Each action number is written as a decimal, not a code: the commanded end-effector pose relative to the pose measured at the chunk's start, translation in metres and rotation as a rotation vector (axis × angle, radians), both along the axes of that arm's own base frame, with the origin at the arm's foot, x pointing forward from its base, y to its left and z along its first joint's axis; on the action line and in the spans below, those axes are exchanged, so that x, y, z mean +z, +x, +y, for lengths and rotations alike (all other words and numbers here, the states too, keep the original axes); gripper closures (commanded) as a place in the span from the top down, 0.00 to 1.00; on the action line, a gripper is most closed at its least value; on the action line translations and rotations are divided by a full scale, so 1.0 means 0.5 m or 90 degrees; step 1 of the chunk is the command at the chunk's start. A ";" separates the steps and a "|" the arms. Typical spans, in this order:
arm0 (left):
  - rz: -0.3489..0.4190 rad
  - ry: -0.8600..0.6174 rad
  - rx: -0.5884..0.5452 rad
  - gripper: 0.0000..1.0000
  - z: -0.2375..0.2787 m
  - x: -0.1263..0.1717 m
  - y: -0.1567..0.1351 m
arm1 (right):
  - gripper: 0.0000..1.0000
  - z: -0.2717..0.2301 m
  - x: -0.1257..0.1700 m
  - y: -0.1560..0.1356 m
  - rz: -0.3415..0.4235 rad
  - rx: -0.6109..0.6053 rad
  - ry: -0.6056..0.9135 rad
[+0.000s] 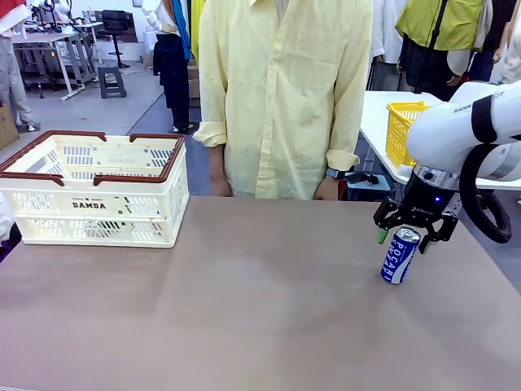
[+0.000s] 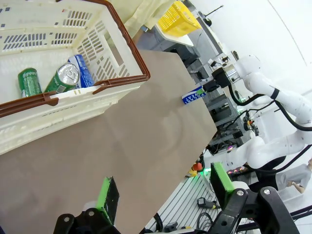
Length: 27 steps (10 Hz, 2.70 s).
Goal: Place the drinks into the Shopping basket.
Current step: Pick up one drink and place it into the Shopping basket.
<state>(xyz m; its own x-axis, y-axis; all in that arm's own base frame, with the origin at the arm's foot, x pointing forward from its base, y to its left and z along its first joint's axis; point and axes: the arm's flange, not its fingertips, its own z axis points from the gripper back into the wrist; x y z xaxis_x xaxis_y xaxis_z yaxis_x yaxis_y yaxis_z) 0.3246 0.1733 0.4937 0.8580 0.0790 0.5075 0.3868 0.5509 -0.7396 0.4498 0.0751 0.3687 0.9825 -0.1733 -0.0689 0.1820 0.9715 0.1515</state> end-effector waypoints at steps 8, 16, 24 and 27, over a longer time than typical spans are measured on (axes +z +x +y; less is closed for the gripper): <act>0.010 0.002 -0.006 1.00 0.002 0.002 -0.007 | 0.00 -0.003 -0.017 -0.006 -0.005 0.017 -0.029; 0.010 0.002 -0.006 1.00 0.002 0.002 -0.007 | 0.00 0.205 0.217 0.014 -0.089 0.216 0.047; 0.010 0.002 -0.006 1.00 0.002 0.002 -0.007 | 0.00 0.721 0.084 0.034 -0.014 0.529 -0.046; 0.010 0.002 -0.006 1.00 0.002 0.002 -0.007 | 0.00 0.727 0.008 0.025 0.031 0.530 -0.076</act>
<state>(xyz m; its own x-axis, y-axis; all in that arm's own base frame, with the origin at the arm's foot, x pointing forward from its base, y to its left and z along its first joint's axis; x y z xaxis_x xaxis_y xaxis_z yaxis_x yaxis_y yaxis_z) 0.3246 0.1731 0.4937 0.8584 0.0784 0.5069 0.3866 0.5507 -0.7398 0.4577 0.4362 0.3660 0.7727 0.6216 -0.1286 -0.6164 0.7832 0.0819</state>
